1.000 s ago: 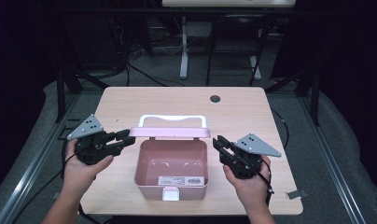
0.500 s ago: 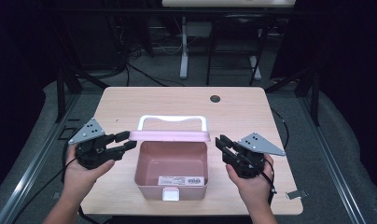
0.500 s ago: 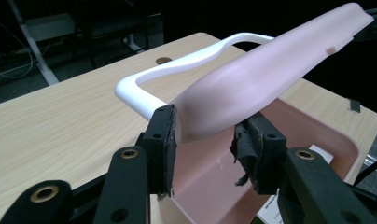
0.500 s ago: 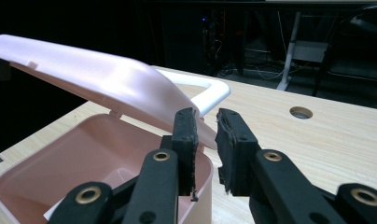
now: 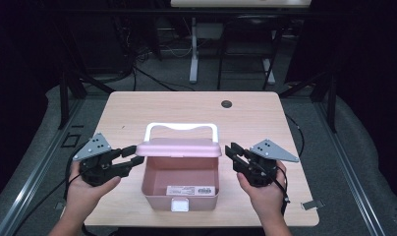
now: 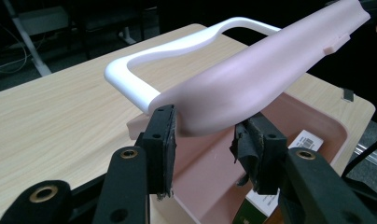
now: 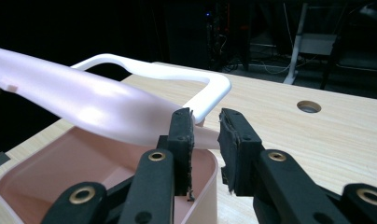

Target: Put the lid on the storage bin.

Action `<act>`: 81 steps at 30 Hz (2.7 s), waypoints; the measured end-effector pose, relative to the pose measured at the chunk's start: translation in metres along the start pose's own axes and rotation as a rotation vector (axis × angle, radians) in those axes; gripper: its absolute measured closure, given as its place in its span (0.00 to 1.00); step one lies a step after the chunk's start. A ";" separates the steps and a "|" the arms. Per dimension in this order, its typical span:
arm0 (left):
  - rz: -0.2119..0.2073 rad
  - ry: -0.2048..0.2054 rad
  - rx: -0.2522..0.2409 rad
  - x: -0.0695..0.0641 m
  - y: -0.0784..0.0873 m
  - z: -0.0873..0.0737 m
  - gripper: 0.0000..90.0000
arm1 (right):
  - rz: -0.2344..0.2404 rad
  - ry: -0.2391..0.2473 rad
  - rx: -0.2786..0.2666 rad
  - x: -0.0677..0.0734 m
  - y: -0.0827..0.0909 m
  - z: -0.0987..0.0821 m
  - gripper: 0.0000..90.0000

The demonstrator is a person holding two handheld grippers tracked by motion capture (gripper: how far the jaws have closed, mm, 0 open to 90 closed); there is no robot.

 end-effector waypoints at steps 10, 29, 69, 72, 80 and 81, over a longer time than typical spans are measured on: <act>-0.009 -0.003 0.002 -0.006 0.001 -0.012 0.66 | 0.007 -0.005 0.005 0.000 -0.001 -0.001 0.82; -0.020 -0.003 0.021 -0.010 -0.003 -0.030 0.67 | 0.024 -0.020 0.015 -0.002 -0.006 -0.003 0.81; -0.027 0.021 0.039 -0.015 -0.010 -0.053 0.69 | 0.044 -0.047 0.040 -0.007 -0.019 -0.009 0.80; -0.027 0.018 0.043 -0.015 -0.011 -0.056 0.69 | 0.047 -0.049 0.041 -0.008 -0.020 -0.010 0.80; -0.035 0.019 0.051 -0.017 -0.013 -0.061 0.71 | 0.046 -0.047 0.046 -0.008 -0.022 -0.011 0.80; -0.036 0.019 0.053 -0.017 -0.014 -0.062 0.71 | 0.046 -0.048 0.045 -0.008 -0.022 -0.011 0.80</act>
Point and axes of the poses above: each handheld gripper's, and its own axes: y roughly backward along the jaws, z roughly out of its top, x roughly to its left, the point moved 9 cm from there along -y, roughly forward along the jaws, and after that the axes turned 12 degrees about x, right-handed, at the moved point
